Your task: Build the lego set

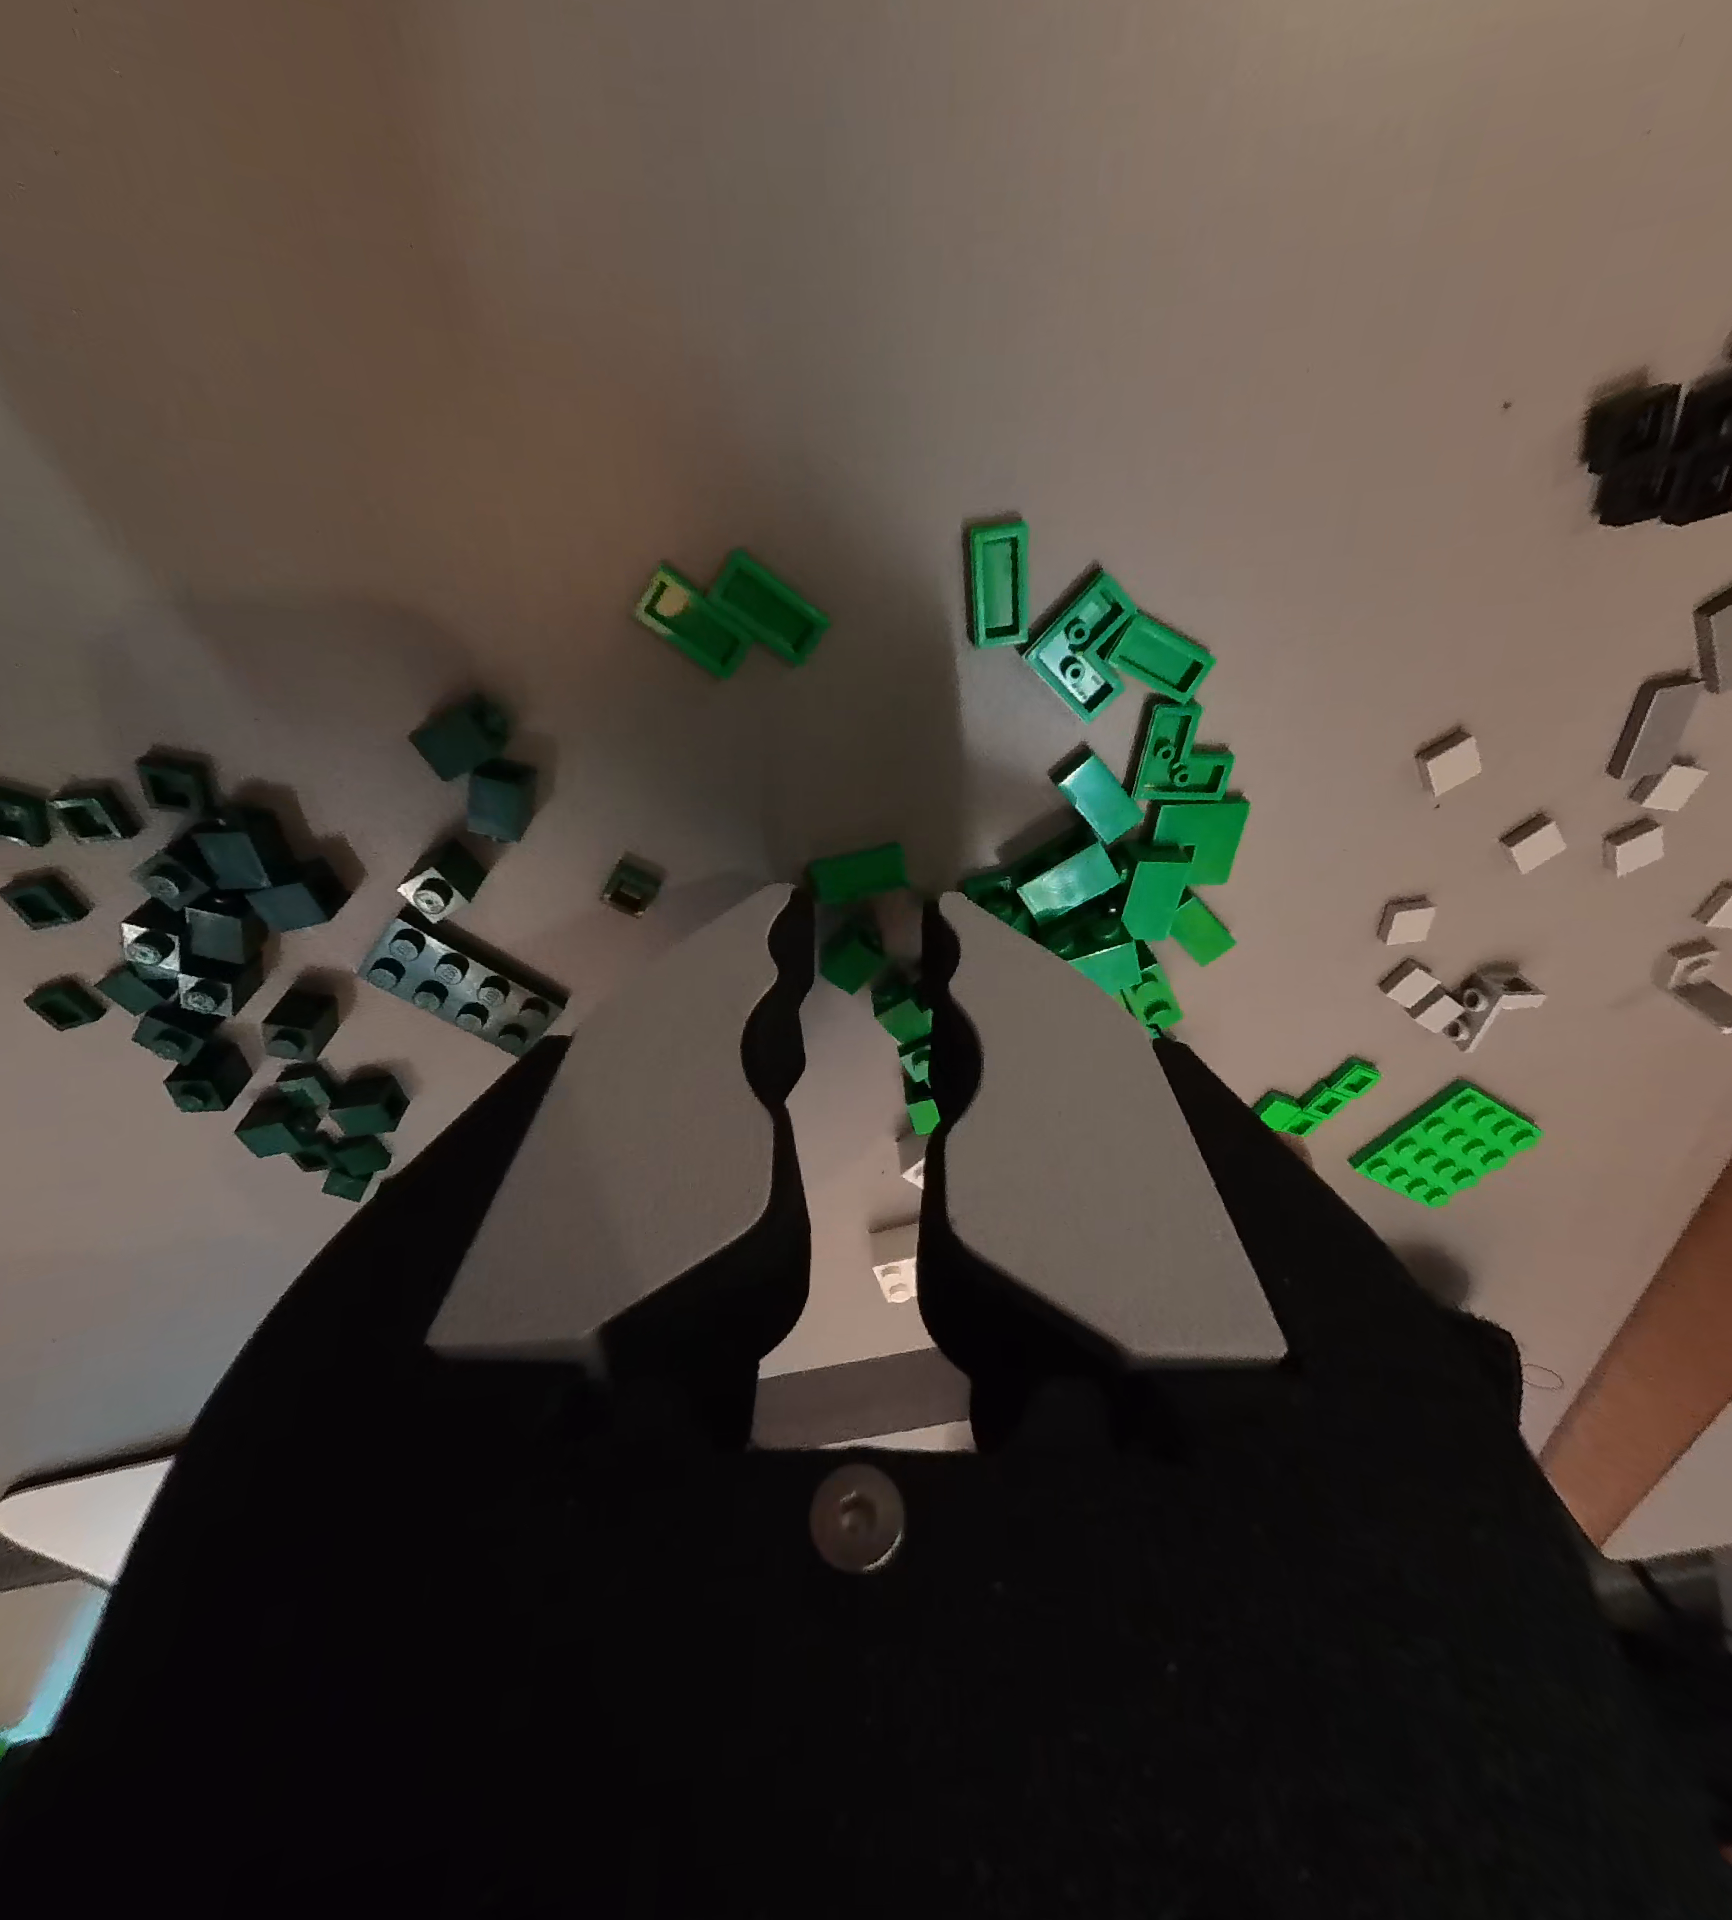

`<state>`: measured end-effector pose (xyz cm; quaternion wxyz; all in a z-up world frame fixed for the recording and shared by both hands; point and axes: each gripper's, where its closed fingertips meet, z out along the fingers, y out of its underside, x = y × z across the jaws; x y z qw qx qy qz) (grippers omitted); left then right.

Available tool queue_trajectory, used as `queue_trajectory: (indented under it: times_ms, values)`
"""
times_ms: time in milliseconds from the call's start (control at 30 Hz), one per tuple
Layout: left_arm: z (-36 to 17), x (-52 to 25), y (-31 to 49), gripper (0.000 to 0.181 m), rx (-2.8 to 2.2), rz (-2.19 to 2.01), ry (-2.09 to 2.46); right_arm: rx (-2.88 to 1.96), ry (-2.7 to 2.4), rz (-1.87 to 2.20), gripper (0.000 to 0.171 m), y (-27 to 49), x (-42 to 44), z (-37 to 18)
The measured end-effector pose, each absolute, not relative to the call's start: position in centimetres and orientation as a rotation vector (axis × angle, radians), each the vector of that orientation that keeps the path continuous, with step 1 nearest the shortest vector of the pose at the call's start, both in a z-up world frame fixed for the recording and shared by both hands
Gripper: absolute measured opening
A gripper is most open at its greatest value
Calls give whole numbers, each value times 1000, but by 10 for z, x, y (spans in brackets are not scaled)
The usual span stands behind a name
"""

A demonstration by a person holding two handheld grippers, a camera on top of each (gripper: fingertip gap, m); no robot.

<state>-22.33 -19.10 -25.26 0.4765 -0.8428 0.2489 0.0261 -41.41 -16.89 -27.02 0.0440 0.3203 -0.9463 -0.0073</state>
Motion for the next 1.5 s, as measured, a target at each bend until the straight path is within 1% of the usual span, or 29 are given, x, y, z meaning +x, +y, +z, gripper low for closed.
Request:
queue_trajectory:
  times_ms: [167,233,367,500,667,833,967,1067,1200,1300,1500]
  values:
    - [-253,-223,-191,35,-2060,64,609,990,-2901,1,19,-172,-409,-271]
    - [-253,-223,-191,35,-2062,66,611,977,-2922,-5,16,-171,-408,-271]
    - [-253,-224,-191,35,-2059,66,607,854,-2978,24,15,-172,-408,-271]
    - [-249,-226,-191,35,-2047,56,576,621,-2973,146,16,-182,-409,-261]
    - [-237,-236,-189,35,-2003,30,457,189,-2914,315,16,-187,-396,-228]
    - [-226,-250,-188,35,-1953,29,321,-194,-2768,361,15,-173,-350,-189]
    - [-229,-250,-187,35,-1967,87,340,-441,-2614,339,15,-160,-302,-170]
    - [-231,-246,-187,35,-1972,173,424,-573,-2541,380,15,-166,-267,-169]
    - [-228,-233,-187,35,-1945,211,517,-706,-2474,389,15,-179,-235,-184]
    - [-233,-219,-186,35,-1951,135,555,-743,-2404,374,16,-182,-221,-193]
    - [-234,-208,-188,35,-1942,113,610,-857,-2321,427,16,-180,-207,-199]
